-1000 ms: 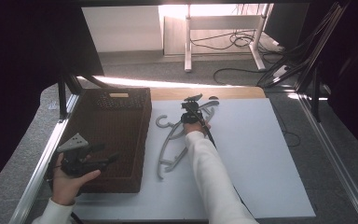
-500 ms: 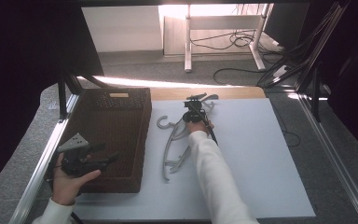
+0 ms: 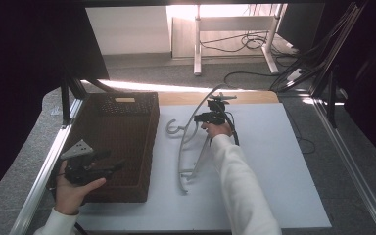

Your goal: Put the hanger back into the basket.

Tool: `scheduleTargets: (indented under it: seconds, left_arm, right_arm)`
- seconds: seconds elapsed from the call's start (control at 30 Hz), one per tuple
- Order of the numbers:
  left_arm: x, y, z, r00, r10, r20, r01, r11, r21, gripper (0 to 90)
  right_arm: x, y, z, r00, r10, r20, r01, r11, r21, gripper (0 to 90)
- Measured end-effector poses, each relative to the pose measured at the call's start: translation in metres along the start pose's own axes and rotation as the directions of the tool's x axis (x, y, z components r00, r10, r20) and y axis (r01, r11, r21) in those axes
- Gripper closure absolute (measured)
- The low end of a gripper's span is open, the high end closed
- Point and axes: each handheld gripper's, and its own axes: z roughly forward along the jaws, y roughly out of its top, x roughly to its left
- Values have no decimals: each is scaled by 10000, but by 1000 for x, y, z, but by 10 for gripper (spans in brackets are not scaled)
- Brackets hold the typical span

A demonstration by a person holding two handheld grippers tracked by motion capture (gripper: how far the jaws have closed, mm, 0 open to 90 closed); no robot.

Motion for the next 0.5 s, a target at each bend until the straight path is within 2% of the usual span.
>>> scheduleTargets:
  seconds: [0.17, 0.27, 0.3, 0.5]
  left_arm:
    - [0, 0, 1, 10000, 15, 25, -15, 10000, 25, 270]
    - [0, 0, 1, 10000, 14, 7, -14, 10000, 21, 270]
    - [0, 0, 0, 10000, 10, 4, -10, 10000, 11, 270]
    - [-1, 1, 1, 10000, 12, 9, -12, 10000, 16, 271]
  right_arm:
    - [-3, 3, -16, 9949, 323, -957, -357, 9988, -342, 858]
    - [-2, 4, -21, 9927, 258, -1178, -310, 9986, -423, 859]
    - [-1, 5, -28, 9879, 258, -1530, -348, 9978, -566, 861]
    - [4, 6, -48, 9729, 171, -2307, -399, 9947, -947, 863]
